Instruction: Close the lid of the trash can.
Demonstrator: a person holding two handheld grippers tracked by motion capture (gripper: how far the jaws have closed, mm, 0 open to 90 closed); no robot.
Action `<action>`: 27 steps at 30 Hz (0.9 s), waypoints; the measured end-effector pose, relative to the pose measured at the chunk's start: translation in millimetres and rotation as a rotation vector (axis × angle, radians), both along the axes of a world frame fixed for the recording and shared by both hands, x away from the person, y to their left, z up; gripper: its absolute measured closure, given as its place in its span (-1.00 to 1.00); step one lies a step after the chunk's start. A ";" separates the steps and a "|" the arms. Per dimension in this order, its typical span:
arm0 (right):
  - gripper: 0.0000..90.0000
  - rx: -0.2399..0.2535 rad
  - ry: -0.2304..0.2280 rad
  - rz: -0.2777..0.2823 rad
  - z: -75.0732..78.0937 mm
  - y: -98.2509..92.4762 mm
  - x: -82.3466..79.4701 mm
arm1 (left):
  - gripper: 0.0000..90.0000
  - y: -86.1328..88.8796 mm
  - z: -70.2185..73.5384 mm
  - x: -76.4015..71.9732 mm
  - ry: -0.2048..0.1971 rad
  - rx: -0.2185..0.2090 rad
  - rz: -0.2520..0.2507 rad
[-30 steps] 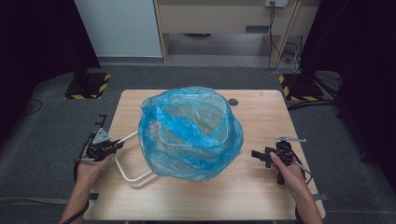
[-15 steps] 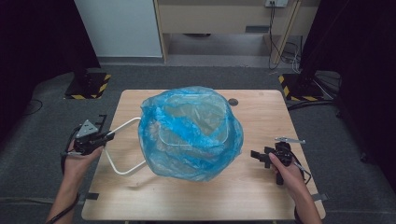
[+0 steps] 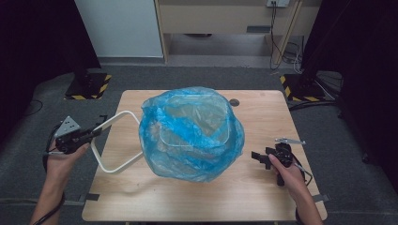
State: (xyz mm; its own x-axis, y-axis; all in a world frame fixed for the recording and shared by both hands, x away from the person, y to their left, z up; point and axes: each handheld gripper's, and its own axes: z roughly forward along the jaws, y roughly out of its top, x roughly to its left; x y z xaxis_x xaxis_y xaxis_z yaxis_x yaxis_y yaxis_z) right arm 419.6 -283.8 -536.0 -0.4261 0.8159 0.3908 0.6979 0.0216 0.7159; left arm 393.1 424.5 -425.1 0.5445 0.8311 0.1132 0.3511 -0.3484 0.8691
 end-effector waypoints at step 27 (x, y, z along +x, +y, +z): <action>-0.80 -0.005 -0.008 0.004 -0.6 0.0 -0.5 | 0.81 39.6 45.4 -43.4 -0.113 -0.107 -0.008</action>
